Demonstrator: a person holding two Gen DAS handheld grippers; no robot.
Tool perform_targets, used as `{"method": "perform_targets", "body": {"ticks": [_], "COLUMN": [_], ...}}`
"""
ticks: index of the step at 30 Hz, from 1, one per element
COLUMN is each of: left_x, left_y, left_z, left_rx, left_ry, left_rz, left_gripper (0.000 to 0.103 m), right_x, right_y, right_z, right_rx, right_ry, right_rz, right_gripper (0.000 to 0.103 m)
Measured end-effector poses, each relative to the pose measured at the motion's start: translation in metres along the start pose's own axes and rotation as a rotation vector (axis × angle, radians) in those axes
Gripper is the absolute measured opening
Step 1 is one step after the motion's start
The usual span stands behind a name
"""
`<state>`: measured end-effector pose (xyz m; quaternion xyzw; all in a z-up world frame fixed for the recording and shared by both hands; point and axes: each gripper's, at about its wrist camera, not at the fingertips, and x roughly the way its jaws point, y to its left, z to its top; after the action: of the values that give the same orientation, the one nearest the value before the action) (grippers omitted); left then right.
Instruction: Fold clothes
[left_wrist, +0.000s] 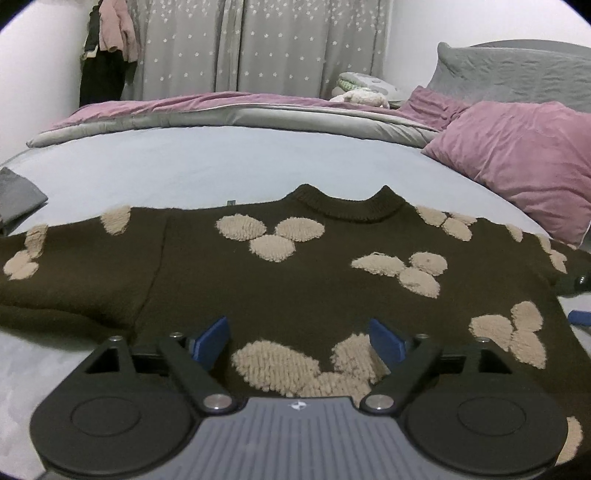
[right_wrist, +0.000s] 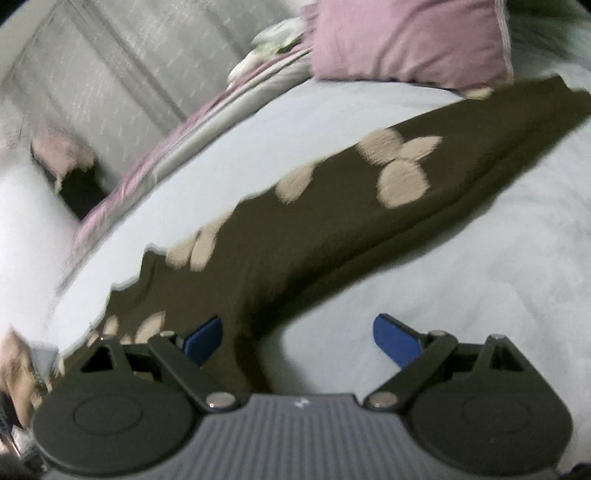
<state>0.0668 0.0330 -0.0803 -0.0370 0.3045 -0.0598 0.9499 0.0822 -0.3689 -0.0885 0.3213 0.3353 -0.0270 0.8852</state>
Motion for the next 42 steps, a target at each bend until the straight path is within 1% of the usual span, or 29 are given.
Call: {"method": "perform_targets", "body": {"ticks": [5,7,11,16,22,24,25,26,27,29,31,32,35,38,42], "left_x": [0.008,0.011,0.017,0.021,0.025,0.025,0.025,0.025,0.025,0.025,0.025,0.025,0.023,0.019,0.012], "left_y": [0.006,0.009,0.014,0.013,0.015,0.014,0.013,0.013,0.012,0.013,0.013,0.014,0.014,0.011,0.009], "left_z": [0.004,0.005,0.004,0.002,-0.002,-0.002,-0.002,-0.003,-0.003,-0.003,-0.003,-0.003,-0.003,-0.002,-0.002], "left_rx": [-0.036,-0.047,-0.074,-0.088,-0.101,-0.097,-0.093,-0.090,-0.088,-0.090,-0.094,-0.096,-0.099,-0.094,-0.092], "left_ry": [-0.020,-0.022,-0.018,-0.028,-0.028,-0.027,-0.025,-0.024,-0.024,-0.025,-0.026,-0.027,-0.031,-0.035,-0.044], "left_rz": [-0.004,0.001,-0.005,-0.006,-0.027,-0.029,-0.027,-0.025,-0.023,-0.025,-0.027,-0.029,-0.026,0.016,0.043], "left_gripper": [0.086,0.086,0.087,0.092,0.097,0.098,0.099,0.099,0.099,0.099,0.099,0.099,0.099,0.099,0.099], "right_x": [0.004,0.005,0.013,0.023,0.031,0.034,0.036,0.037,0.035,0.030,0.028,0.027,0.019,0.009,-0.004], "right_y": [-0.036,-0.047,-0.061,-0.076,-0.088,-0.088,-0.088,-0.088,-0.087,-0.087,-0.087,-0.085,-0.074,-0.059,-0.036], "right_z": [0.022,0.027,0.040,0.053,0.060,0.061,0.061,0.060,0.059,0.055,0.056,0.056,0.057,0.059,0.061], "right_rx": [0.155,0.187,0.207,0.233,0.243,0.236,0.232,0.228,0.226,0.226,0.218,0.206,0.142,0.083,0.022], "right_ry": [-0.086,-0.117,-0.168,-0.233,-0.320,-0.345,-0.357,-0.369,-0.381,-0.402,-0.417,-0.424,-0.455,-0.492,-0.538], "right_rz": [0.011,0.014,0.004,-0.009,-0.045,-0.074,-0.090,-0.111,-0.130,-0.159,-0.174,-0.178,-0.192,-0.180,-0.152], "right_gripper": [0.088,0.087,0.087,0.087,0.080,0.075,0.070,0.062,0.058,0.041,0.029,0.025,0.018,0.015,0.015]}}
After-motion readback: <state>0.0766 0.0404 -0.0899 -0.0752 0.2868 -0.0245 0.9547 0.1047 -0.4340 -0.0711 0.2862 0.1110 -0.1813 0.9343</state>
